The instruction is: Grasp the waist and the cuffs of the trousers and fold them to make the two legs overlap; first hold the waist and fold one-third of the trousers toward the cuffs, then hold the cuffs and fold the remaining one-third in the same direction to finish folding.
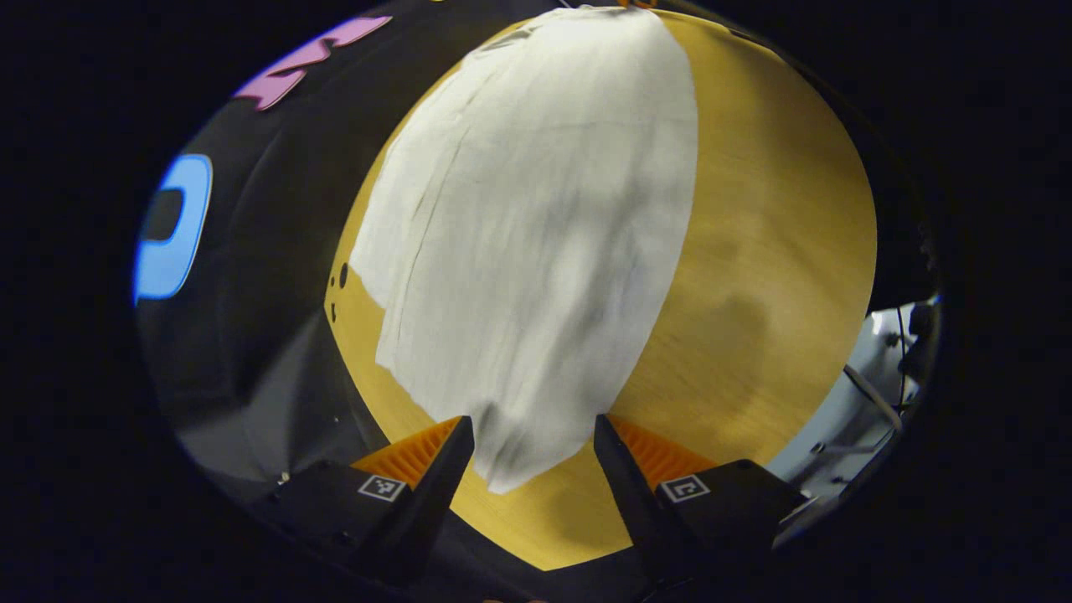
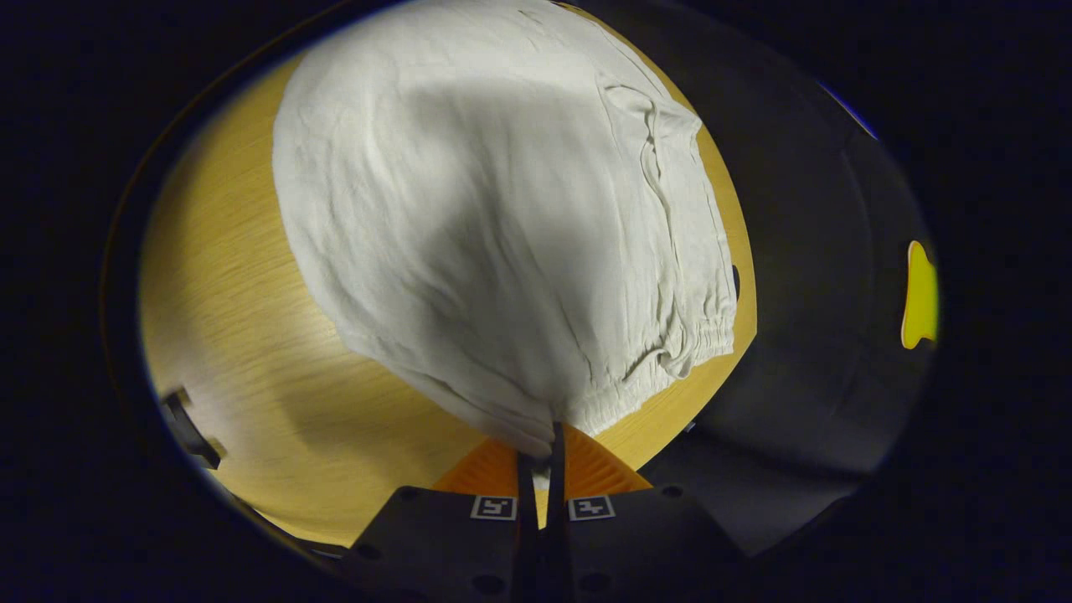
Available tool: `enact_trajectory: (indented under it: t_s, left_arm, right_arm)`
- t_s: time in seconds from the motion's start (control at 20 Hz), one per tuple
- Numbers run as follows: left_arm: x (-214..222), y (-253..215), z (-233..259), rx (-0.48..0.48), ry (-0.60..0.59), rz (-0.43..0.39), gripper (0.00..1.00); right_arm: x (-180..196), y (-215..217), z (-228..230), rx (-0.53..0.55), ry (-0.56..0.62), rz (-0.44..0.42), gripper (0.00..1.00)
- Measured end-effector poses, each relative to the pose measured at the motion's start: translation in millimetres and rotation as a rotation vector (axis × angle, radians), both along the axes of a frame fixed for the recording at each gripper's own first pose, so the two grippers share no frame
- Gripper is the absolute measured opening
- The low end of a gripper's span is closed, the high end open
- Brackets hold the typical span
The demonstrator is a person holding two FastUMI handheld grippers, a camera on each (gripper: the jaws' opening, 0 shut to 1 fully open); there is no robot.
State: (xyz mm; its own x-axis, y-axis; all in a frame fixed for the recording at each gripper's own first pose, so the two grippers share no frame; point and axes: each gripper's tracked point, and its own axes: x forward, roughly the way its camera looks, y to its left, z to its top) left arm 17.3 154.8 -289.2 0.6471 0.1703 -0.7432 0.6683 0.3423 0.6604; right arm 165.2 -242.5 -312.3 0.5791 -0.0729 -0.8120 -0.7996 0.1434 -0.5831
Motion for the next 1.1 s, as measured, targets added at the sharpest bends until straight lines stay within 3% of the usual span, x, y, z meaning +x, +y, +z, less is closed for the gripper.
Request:
enact_trajectory:
  t_s: [0.15,0.2,0.45,0.55,0.7,0.85,0.95,1.0,1.1]
  left_arm:
    - [0,-7,-4,0.058,0.154,-0.076,0.88]
    - [-3,-9,-2,0.059,0.190,-0.079,0.78]
    - [-10,-18,-10,0.036,0.313,-0.053,0.61]
    - [-14,-21,-12,0.028,0.318,-0.055,0.45]
    - [-7,-16,-12,0.043,0.219,-0.033,0.33]
    - [12,-10,-9,0.169,-0.008,-0.040,0.10]
    - [16,-12,-7,0.247,-0.106,-0.059,0.06]
    - [18,-12,-7,0.240,-0.151,-0.024,0.05]
    - [19,-15,-11,0.126,-0.203,0.092,0.05]
  right_arm:
    - [0,-1,0,-0.014,-0.002,0.000,0.07]
    - [0,0,0,-0.019,-0.003,0.000,0.07]
    - [0,0,1,-0.055,-0.032,0.037,0.07]
    - [0,0,1,-0.068,-0.044,0.054,0.07]
    - [0,0,2,-0.071,-0.057,0.068,0.07]
    - [0,-1,2,-0.060,-0.075,0.059,0.08]
    - [0,-1,2,-0.060,-0.081,0.063,0.08]
    - [0,-1,2,-0.054,-0.084,0.060,0.07]
    - [1,-2,3,-0.011,-0.085,0.026,0.07]
